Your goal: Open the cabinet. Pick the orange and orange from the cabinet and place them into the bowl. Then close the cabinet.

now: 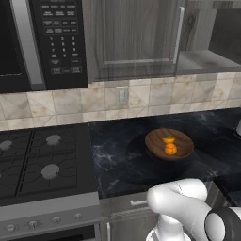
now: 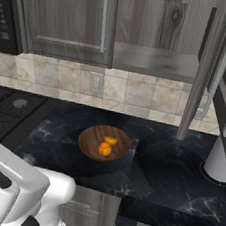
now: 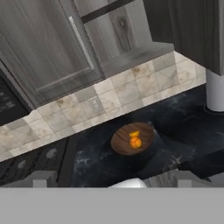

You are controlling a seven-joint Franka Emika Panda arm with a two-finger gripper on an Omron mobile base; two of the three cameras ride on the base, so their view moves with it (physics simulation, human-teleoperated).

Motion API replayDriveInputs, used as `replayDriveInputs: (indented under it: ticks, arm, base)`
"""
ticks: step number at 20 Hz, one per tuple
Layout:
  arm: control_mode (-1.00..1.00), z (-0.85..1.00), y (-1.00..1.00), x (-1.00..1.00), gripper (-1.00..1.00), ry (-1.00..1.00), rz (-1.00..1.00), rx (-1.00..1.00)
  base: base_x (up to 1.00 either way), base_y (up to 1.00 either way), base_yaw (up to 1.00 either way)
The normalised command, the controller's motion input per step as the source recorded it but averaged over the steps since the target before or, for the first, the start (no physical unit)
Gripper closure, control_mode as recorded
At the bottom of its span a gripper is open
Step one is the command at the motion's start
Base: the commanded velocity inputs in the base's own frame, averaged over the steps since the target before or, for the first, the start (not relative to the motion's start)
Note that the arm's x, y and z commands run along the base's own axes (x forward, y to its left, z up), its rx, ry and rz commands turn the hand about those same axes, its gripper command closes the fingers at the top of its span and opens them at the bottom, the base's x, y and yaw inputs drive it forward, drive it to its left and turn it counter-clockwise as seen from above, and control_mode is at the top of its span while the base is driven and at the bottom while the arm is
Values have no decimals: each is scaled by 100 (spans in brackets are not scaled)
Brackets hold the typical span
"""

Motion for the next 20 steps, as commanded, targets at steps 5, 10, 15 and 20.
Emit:
replayDriveInputs:
  ticks: [5,10,15,20]
  arm:
    - [-100,0,0,-6,-100,-35,0,-16]
    - [-100,0,0,-1,-100,-40,2,-16]
    - [-100,0,0,0,-100,-34,5,-13]
    - [-100,0,0,0,-100,-16,1,-6]
  base:
    - [0,0,0]
    - [0,0,0]
    - [0,0,0]
    - [0,0,0]
